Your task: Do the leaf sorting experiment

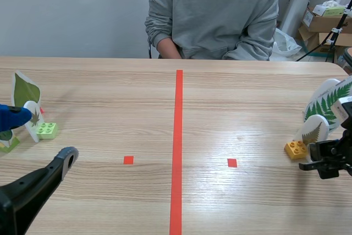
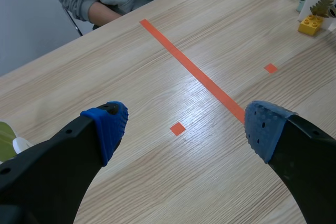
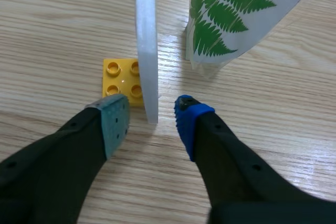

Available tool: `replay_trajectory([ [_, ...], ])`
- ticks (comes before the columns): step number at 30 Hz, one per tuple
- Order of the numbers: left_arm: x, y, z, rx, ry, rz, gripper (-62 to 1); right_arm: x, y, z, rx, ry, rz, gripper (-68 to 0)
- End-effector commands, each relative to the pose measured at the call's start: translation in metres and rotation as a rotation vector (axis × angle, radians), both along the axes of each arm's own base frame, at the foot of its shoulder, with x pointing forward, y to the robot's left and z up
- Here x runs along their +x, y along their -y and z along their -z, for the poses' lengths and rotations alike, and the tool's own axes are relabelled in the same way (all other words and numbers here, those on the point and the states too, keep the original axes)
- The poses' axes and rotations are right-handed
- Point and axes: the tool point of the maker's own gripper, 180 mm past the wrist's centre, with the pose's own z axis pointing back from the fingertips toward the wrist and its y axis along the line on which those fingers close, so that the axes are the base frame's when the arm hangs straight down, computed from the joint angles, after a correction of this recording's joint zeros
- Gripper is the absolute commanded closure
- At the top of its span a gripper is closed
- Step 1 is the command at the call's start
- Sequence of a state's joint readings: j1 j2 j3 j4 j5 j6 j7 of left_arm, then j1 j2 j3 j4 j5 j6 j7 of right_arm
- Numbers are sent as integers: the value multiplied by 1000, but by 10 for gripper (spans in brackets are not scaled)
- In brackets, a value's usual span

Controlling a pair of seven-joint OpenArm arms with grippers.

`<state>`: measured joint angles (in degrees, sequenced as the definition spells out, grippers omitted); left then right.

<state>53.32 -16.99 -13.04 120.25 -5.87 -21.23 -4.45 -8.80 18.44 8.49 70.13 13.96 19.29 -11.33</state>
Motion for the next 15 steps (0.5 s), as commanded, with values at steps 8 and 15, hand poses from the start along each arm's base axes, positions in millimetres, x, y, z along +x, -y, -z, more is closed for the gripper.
replay_trajectory([
  [8, 1, 1, -3, -17, 9, -1, -482, 3, 4, -14, 14, 40, 3, -619],
  [15, 1, 1, -3, -17, 10, -1, -482, -33, -11, -17, 49, 29, -118, -619],
])
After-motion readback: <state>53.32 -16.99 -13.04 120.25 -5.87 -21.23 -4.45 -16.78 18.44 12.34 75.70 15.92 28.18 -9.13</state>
